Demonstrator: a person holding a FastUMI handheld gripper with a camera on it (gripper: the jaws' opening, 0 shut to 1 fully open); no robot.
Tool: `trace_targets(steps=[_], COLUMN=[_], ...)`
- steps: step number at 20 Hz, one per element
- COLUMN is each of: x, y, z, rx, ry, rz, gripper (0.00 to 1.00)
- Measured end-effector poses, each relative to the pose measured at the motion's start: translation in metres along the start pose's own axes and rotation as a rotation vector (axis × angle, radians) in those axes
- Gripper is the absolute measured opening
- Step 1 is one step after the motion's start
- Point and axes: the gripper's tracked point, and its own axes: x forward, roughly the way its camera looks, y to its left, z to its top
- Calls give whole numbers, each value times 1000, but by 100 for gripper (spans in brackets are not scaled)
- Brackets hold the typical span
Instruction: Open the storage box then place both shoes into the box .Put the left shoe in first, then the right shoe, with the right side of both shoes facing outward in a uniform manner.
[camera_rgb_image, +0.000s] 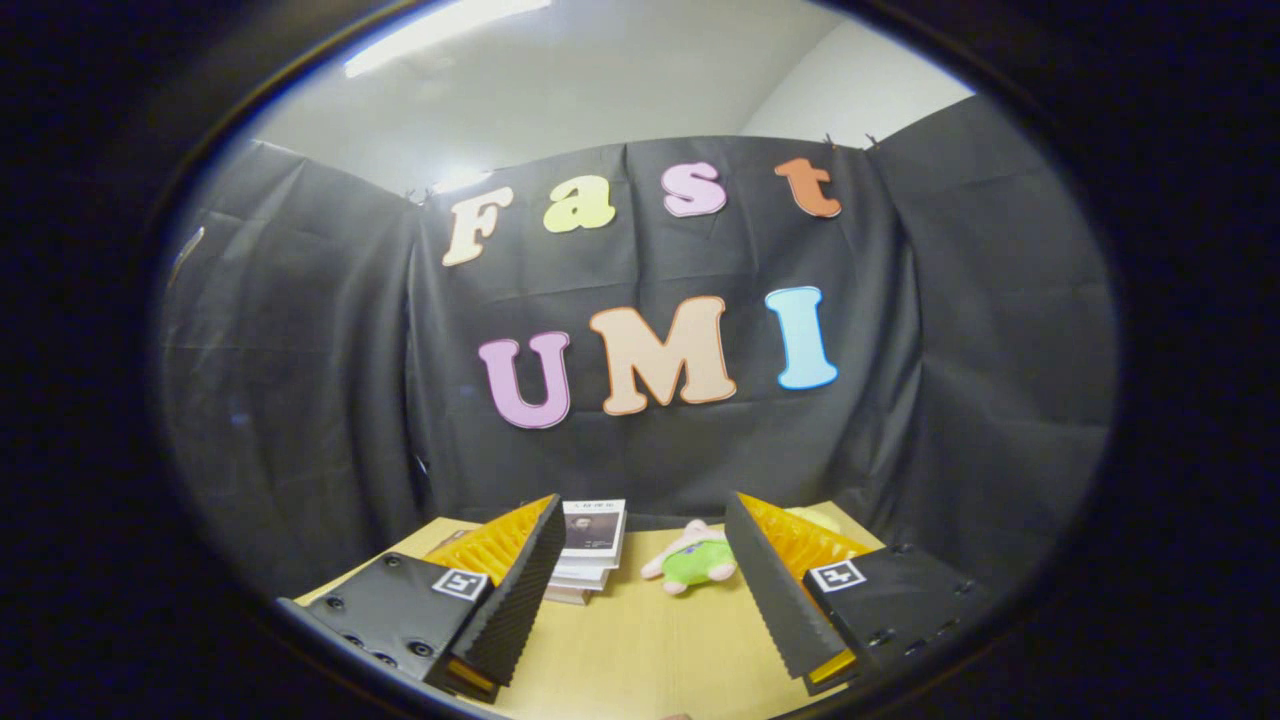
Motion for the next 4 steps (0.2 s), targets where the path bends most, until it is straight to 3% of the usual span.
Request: trace_targets(steps=[4], x=[3], y=[-6], z=[8], rx=[30], ry=[-23], rz=[-15], gripper=[100])
